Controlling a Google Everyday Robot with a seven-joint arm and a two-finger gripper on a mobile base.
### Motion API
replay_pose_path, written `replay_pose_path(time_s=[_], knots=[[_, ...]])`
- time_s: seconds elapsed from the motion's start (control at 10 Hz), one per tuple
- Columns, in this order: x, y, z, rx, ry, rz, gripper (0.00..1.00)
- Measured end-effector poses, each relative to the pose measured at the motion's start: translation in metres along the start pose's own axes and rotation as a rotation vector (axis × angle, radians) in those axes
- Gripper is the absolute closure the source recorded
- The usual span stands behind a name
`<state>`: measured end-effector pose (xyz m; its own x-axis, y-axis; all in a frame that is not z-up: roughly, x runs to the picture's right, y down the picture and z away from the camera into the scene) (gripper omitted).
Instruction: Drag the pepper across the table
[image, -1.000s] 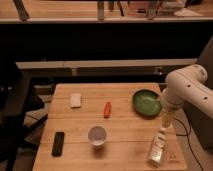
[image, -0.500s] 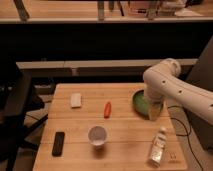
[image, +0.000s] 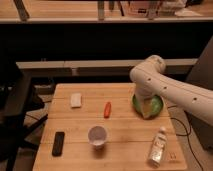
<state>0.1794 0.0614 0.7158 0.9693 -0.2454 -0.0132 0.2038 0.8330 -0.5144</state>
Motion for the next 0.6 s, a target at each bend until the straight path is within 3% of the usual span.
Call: replay_pose_path(time_s=[0.6], knots=[[-0.021,-0.024,0.001,0.024,0.022,-0.119,0.2]])
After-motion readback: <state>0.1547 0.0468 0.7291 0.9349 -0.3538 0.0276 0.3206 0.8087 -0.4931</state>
